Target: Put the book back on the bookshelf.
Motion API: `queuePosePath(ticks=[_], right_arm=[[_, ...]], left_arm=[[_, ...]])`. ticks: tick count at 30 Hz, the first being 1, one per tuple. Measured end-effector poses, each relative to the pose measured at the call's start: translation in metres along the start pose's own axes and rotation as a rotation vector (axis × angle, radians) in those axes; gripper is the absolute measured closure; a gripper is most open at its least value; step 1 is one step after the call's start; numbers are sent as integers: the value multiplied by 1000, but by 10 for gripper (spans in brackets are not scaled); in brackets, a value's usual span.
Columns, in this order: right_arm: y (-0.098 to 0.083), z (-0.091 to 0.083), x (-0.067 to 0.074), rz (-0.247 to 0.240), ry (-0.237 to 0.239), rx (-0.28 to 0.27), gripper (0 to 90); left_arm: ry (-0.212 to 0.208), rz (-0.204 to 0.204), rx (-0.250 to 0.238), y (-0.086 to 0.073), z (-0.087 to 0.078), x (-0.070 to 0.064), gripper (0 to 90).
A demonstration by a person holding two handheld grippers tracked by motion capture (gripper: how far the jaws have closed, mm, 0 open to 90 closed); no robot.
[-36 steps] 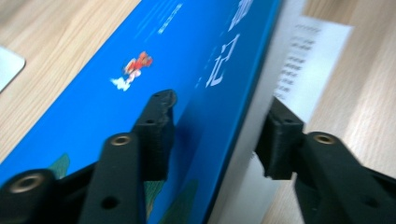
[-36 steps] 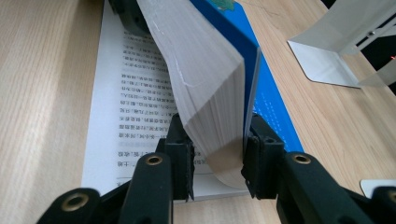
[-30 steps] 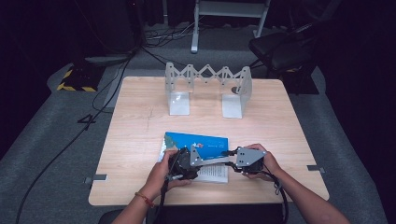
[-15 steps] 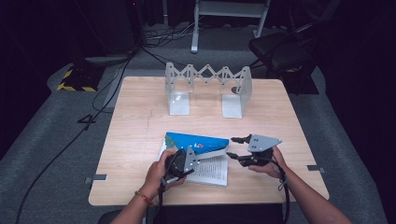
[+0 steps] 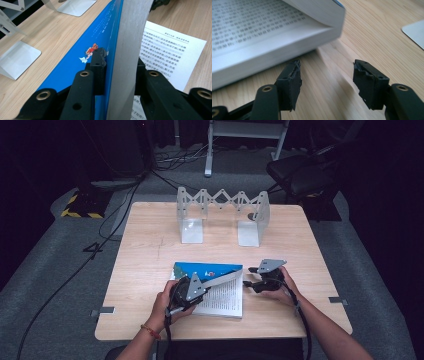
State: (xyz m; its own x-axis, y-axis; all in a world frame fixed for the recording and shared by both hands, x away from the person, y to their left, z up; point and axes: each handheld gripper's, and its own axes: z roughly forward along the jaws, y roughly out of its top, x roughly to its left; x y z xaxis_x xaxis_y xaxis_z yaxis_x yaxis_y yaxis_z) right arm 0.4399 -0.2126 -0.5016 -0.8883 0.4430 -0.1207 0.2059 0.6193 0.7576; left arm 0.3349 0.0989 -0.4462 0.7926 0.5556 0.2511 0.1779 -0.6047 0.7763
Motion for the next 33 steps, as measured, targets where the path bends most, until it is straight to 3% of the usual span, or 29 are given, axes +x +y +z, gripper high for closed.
queuePosePath(ticks=[3,6,9,12,14,18,20,23,31,33], right_arm=[[3,4,2,10,1,-16,420],[3,-2,0,48,41,-89,467],[6,-14,-1,43,70,-156,544],[10,-31,-7,75,64,-230,547],[13,-44,-13,85,60,-270,552],[25,-71,-8,42,0,-288,552],[27,-77,-5,35,-25,-291,551],[27,-78,-3,50,-8,-309,551],[42,-77,8,55,20,-378,550],[50,-77,10,34,20,-386,550]], left_arm=[[-7,-13,-20,-1,-2,2,724],[-17,-36,-51,-3,-5,5,723],[-51,-65,-83,-2,-6,7,719],[-80,-104,-140,4,-3,8,717],[-127,-140,-179,12,3,9,715],[-182,-122,-201,27,14,3,695],[-175,-93,-184,30,14,-2,691],[-165,-78,-170,29,8,-2,693],[-145,-115,-188,13,-8,-2,678],[-150,-128,-194,10,-11,1,667]])
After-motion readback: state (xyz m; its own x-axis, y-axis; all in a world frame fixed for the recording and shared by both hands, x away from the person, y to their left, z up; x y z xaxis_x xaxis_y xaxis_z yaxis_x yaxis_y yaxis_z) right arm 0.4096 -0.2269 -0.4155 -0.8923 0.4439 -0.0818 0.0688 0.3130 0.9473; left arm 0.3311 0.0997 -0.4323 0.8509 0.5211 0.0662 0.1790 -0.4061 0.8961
